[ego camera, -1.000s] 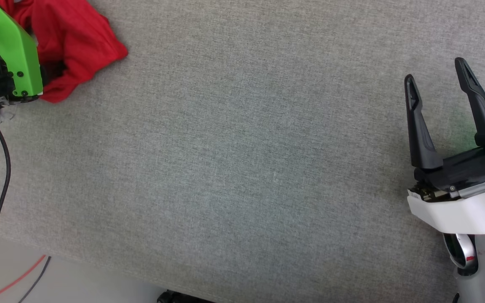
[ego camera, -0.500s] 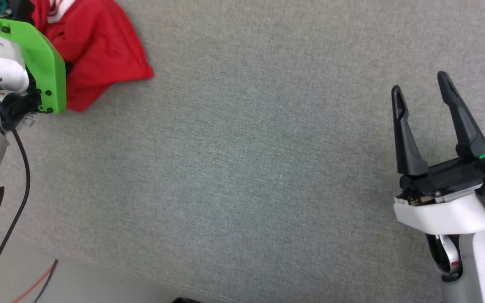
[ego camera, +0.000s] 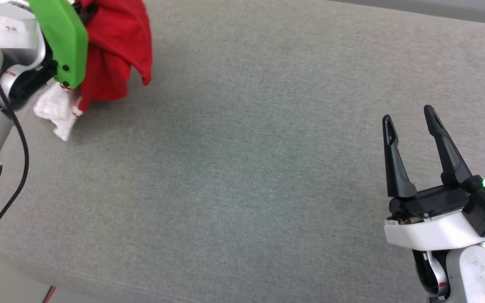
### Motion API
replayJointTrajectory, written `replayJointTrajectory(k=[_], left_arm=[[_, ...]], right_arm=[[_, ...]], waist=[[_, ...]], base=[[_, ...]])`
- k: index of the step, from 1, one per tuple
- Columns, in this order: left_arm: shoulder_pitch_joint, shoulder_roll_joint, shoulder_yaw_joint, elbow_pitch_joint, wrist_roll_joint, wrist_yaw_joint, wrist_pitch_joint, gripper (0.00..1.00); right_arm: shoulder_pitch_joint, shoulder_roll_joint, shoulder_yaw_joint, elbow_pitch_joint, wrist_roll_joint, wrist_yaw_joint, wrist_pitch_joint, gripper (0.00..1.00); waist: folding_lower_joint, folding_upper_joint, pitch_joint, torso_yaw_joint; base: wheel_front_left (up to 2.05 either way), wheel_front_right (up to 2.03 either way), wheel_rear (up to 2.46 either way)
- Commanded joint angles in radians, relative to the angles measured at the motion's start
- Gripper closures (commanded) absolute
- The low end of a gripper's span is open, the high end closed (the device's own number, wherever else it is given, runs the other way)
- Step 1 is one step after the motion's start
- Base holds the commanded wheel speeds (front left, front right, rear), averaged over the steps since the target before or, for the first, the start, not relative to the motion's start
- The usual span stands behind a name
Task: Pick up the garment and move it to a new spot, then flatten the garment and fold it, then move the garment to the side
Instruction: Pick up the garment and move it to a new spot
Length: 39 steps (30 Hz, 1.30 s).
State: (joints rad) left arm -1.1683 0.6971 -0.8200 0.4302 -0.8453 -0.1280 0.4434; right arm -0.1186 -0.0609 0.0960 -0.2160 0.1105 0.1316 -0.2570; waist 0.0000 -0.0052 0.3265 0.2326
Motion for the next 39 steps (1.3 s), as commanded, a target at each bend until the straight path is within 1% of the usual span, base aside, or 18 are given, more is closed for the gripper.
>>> replayJointTrajectory(k=[1,4,8,12,15,21,27,32,35,39], left_arm=[[-0.026,-0.011,-0.015,-0.025,0.01,-0.003,-0.011,1.0],[-0.046,-0.036,-0.04,-0.071,0.022,-0.003,-0.025,1.0],[-0.07,-0.089,-0.078,-0.123,0.04,-0.003,-0.055,1.0],[-0.087,-0.155,-0.122,-0.159,0.062,-0.003,-0.1,1.0],[-0.089,-0.215,-0.162,-0.178,0.069,-0.003,-0.136,1.0],[-0.087,-0.332,-0.267,-0.192,0.084,-0.003,-0.203,1.0],[-0.019,-0.443,-0.381,-0.146,0.054,-0.003,-0.268,1.0],[0.066,-0.495,-0.445,-0.063,0.066,-0.003,-0.288,1.0],[0.129,-0.526,-0.457,-0.021,0.08,-0.003,-0.282,1.0],[0.248,-0.569,-0.46,-0.028,0.161,-0.003,-0.197,1.0]], right_arm=[[0.013,0.004,-0.002,0.002,0.008,-0.001,-0.005,0.0],[0.011,0.008,-0.002,0.001,0.012,-0.001,-0.005,0.0],[0.003,0.01,0.002,-0.001,0.032,-0.001,-0.005,0.0],[-0.006,0.01,-0.001,-0.005,0.061,-0.001,-0.005,0.0],[-0.008,0.01,-0.01,-0.007,0.077,-0.001,-0.005,0.0],[-0.008,0.011,-0.034,-0.014,0.097,-0.001,-0.005,0.0],[-0.016,0.011,-0.094,-0.019,0.117,-0.001,-0.005,0.0],[-0.028,0.011,-0.134,-0.017,0.132,-0.001,-0.005,0.0],[-0.035,0.011,-0.15,-0.015,0.14,-0.001,-0.005,0.0],[-0.043,0.011,-0.155,-0.013,0.139,-0.001,-0.005,0.0]], waist=[[0.0,0.0052,-0.051,-0.061],[0.0,0.0052,-0.06,-0.099],[0.0,0.0052,-0.063,-0.159],[0.0,0.0052,-0.055,-0.226],[0.0,0.0052,-0.046,-0.275],[0.0,0.0052,-0.021,-0.343],[0.0,0.0052,0.013,-0.373],[0.0,0.0052,0.042,-0.383],[0.0,0.0052,0.058,-0.383],[0.0,0.0052,0.074,-0.379]], base=[[0.0,0.0,0.0],[0.0,0.0,0.0],[0.0,0.0,0.0],[0.0,0.0,0.0],[0.0,0.0,0.0],[0.0,0.0,0.0],[0.0,0.0,0.0],[0.0,0.0,0.0],[0.0,0.0,0.0],[0.0,0.0,0.0]])
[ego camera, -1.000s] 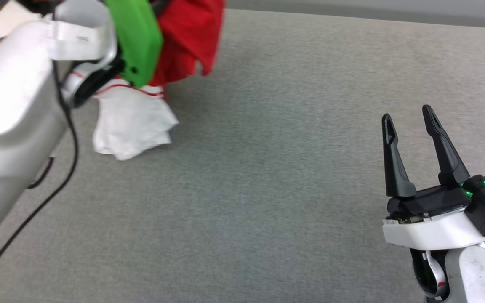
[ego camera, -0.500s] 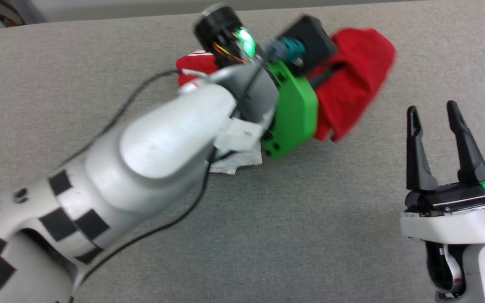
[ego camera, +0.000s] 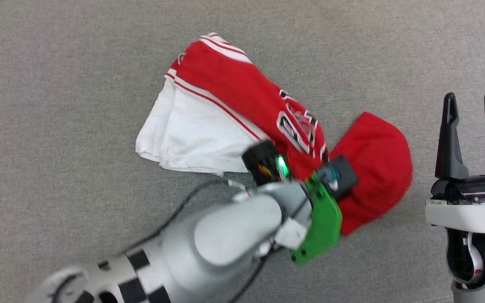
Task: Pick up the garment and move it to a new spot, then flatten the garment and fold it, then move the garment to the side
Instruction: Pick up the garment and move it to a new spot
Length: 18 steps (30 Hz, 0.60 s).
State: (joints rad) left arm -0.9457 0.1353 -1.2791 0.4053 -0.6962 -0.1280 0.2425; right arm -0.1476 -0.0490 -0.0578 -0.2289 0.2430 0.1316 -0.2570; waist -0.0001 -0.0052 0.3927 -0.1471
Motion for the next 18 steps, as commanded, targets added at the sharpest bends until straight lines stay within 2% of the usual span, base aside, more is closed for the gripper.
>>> replayJointTrajectory(k=[1,8,9,10,18], left_arm=[[0.054,-0.014,-0.001,-0.011,0.026,-0.003,0.023,1.0],[0.129,-0.033,-0.001,-0.029,0.067,-0.003,0.065,1.0],[0.124,-0.035,-0.001,-0.023,0.067,-0.003,0.049,0.74],[0.117,-0.036,-0.001,-0.017,0.071,-0.003,0.031,0.0],[0.051,-0.058,0.029,0.076,0.047,0.0,-0.283,0.0]], right_arm=[[-0.016,-0.001,0.0,0.001,0.005,-0.001,-0.005,0.0],[-0.031,-0.001,0.004,0.012,0.001,-0.001,-0.005,0.0],[-0.03,-0.001,0.003,0.014,0.0,-0.001,-0.005,0.0],[-0.027,-0.001,0.002,0.016,-0.001,-0.001,-0.005,0.0],[0.031,-0.001,-0.01,0.043,-0.01,-0.001,-0.005,0.0]], waist=[[0.0001,0.0052,0.011,0.001],[0.0001,0.0052,0.015,0.006],[0.0001,0.0052,0.009,0.009],[0.0001,0.0052,0.004,0.012],[0.0001,0.0052,-0.102,0.067]], base=[[0.0,0.0,0.0],[0.0,0.0,0.0],[0.0,0.0,0.0],[0.0,0.0,0.0],[0.0,0.0,0.0]])
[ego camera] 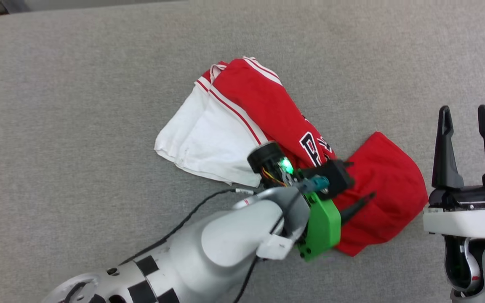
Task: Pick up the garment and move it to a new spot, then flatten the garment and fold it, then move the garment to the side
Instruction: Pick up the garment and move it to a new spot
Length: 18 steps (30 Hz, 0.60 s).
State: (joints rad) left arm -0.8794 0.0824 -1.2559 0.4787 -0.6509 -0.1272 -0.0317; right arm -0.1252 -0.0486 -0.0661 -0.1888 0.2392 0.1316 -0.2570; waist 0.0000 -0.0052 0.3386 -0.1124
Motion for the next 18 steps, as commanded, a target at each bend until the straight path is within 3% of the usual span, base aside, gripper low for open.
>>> replayJointTrajectory(k=[1,7,12,18], left_arm=[[-0.018,-0.007,0.022,0.016,0.003,0.009,-0.046,0.0],[-0.013,0.01,0.115,0.039,0.012,0.088,-0.197,0.0],[0.022,0.07,0.216,0.004,0.038,0.181,-0.228,0.0],[0.143,0.164,0.404,-0.135,0.121,0.296,-0.23,0.0]], right_arm=[[0.016,-0.002,-0.003,0.005,-0.007,-0.001,-0.005,0.0],[0.054,-0.002,-0.009,0.011,-0.014,-0.001,-0.005,0.0],[0.085,-0.002,-0.016,0.011,-0.022,-0.001,-0.005,0.0],[0.113,-0.002,-0.024,0.013,-0.032,-0.001,-0.005,0.0]], waist=[[0.0,0.0052,-0.065,0.04],[0.0,0.0052,-0.145,0.083],[0.0,0.0052,-0.189,0.115],[0.0,0.0052,-0.221,0.144]], base=[[0.0,0.0,0.0],[0.0,0.0,0.0],[0.0,0.0,0.0],[0.0,0.0,0.0]])
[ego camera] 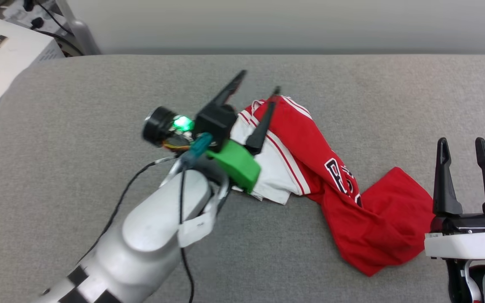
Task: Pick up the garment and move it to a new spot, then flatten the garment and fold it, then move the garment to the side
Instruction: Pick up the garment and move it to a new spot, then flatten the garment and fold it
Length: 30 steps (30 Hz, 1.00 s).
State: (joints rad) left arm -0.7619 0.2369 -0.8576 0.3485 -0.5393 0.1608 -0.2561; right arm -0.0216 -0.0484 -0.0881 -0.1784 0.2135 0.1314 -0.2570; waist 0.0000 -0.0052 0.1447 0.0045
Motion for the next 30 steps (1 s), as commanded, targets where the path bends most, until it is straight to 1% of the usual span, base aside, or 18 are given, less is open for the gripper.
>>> replayJointTrajectory(k=[1,4,8,11,14,18,21,24,30], left_arm=[[0.049,0.022,0.031,-0.022,0.022,0.02,-0.005,0.0],[0.132,0.059,0.118,-0.075,0.064,0.063,-0.005,0.0],[0.242,0.088,0.226,-0.132,0.109,0.099,-0.006,0.0],[0.322,0.096,0.306,-0.163,0.13,0.115,-0.006,0.0],[0.405,0.096,0.385,-0.188,0.153,0.119,-0.006,0.0],[0.506,0.08,0.477,-0.213,0.183,0.108,-0.006,0.0],[0.574,0.059,0.535,-0.232,0.206,0.09,-0.006,0.0],[0.633,0.032,0.581,-0.246,0.236,0.058,-0.006,0.0],[0.71,-0.027,0.637,-0.245,0.294,0.0,-0.006,0.0]], right_arm=[[0.011,-0.002,-0.002,0.004,-0.007,-0.001,-0.005,0.0],[0.015,-0.002,-0.002,0.005,-0.013,-0.001,-0.005,0.0],[0.018,-0.002,-0.002,0.007,-0.021,-0.001,-0.005,0.0],[0.022,-0.002,-0.005,0.008,-0.027,-0.001,-0.005,0.0],[0.03,-0.002,-0.009,0.01,-0.031,-0.001,-0.005,0.0],[0.043,-0.002,-0.009,0.014,-0.035,-0.001,-0.005,0.0],[0.052,-0.002,-0.007,0.017,-0.037,-0.001,-0.005,0.0],[0.061,-0.002,-0.008,0.023,-0.042,-0.001,-0.005,0.0],[0.08,-0.002,0.005,0.053,-0.058,-0.001,-0.005,0.0]], waist=[[0.0,0.0052,-0.03,0.029],[0.0,0.0052,-0.039,0.033],[0.0,0.0052,-0.045,0.032],[0.0,0.0052,-0.05,0.032],[0.0,0.0052,-0.058,0.031],[0.0,0.0052,-0.07,0.027],[0.0,0.0052,-0.076,0.025],[0.0,0.0052,-0.083,0.026],[0.0,0.0052,-0.094,0.034]], base=[[0.0,0.0,0.0],[0.0,0.0,0.0],[0.0,0.0,0.0],[0.0,0.0,0.0],[0.0,0.0,0.0],[0.0,0.0,0.0],[0.0,0.0,0.0],[0.0,0.0,0.0],[0.0,0.0,0.0]])
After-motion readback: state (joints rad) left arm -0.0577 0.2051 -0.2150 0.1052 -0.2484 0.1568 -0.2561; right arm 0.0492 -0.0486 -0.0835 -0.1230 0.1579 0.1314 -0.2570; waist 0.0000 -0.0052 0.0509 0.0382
